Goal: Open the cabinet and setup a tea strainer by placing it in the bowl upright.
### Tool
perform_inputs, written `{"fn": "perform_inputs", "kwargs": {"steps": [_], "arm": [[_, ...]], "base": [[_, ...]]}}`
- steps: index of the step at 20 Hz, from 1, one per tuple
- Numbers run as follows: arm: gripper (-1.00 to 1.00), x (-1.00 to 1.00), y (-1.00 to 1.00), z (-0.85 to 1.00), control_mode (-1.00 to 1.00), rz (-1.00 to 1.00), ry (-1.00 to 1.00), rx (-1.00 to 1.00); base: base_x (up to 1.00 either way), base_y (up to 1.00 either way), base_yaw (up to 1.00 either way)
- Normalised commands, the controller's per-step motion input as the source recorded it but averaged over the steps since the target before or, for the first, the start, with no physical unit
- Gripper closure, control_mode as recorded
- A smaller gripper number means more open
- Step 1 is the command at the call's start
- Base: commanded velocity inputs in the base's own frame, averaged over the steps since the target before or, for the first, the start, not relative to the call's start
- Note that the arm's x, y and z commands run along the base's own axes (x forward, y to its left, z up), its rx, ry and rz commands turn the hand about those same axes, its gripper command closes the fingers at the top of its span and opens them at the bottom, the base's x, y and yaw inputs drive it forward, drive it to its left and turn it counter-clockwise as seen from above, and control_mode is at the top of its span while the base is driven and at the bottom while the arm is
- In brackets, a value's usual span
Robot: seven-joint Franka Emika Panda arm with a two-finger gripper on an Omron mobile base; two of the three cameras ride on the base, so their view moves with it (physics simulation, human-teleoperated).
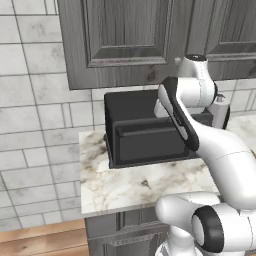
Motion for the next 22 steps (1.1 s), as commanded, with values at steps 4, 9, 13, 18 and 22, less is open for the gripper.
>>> {"fn": "perform_inputs", "kwargs": {"steps": [4, 9, 13, 18, 22], "arm": [[-1.00, 0.03, 0.00, 0.05, -1.00, -0.04, -0.04, -0.07], [-1.00, 0.01, -0.47, 0.80, -1.00, -0.07, -0.33, 0.03], [-1.00, -0.22, -0.30, 0.98, -1.00, -0.03, -0.51, 0.06], [-1.00, -0.41, -0.02, 0.95, -1.00, 0.00, -0.31, 0.00], [-1.00, -0.14, 0.12, 0.69, -1.00, 0.00, -0.14, 0.00]], "base": [[0.00, 0.00, 0.00], [0.00, 0.00, 0.00], [0.00, 0.00, 0.00], [0.00, 0.00, 0.00], [0.00, 0.00, 0.00]]}}
